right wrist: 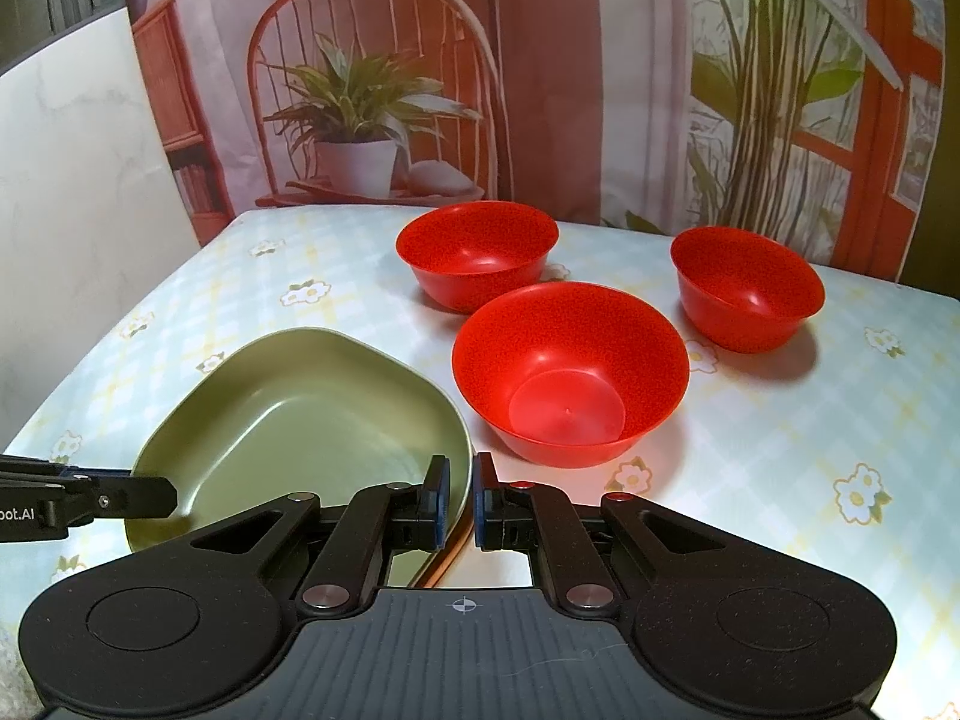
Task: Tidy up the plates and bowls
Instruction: 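Lower the green plate onto the orange plate with the right gripper, then open the right gripper and move it toward a red bowl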
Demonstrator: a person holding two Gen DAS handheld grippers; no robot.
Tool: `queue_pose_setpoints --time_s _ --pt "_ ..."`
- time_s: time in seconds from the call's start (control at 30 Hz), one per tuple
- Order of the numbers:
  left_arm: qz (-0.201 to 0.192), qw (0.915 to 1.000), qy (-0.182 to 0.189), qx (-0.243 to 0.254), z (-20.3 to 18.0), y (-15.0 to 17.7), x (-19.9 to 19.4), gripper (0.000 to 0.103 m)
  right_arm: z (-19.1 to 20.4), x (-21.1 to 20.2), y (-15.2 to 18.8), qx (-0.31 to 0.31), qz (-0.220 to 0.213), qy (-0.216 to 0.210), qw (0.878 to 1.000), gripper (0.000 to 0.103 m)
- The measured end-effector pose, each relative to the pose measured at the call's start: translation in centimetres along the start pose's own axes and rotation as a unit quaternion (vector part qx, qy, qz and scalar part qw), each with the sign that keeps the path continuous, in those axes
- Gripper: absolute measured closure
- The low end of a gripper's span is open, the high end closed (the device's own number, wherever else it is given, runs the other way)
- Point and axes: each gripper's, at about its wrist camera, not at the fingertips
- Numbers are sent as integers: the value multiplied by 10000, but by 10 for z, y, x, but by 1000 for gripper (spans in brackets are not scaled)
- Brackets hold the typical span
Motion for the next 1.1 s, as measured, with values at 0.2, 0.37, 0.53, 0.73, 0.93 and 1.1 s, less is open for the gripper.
queue_pose_setpoints --time_s 0.2,0.37,0.53,0.73,0.93,1.1 --pt "26 10000 1 -22 1 1 1 88 0 0 0 2 1 -5 10000 95" --pt "33 10000 13 -24 1 0 2 88 1 0 0 -3 -19 -23 10000 95" --pt "28 10000 17 -25 1 0 2 88 1 2 0 1 5 -35 10000 95" --pt "-109 9999 54 -76 2 -2 -3 88 -3 -2 -1 86 -65 12 9999 91" --pt "-344 9993 -19 -107 6 -11 -9 88 -1 2 3 82 10 1 10000 88" --pt "-259 9995 -45 -157 7 -10 -1 88 0 3 7 73 41 32 10000 86"
Point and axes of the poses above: each gripper's, at about its wrist camera, not at the fingertips, and x roughly the way its jaws point, z to its left, y to its underside, and after that the axes turned 2 degrees about x, right-handed
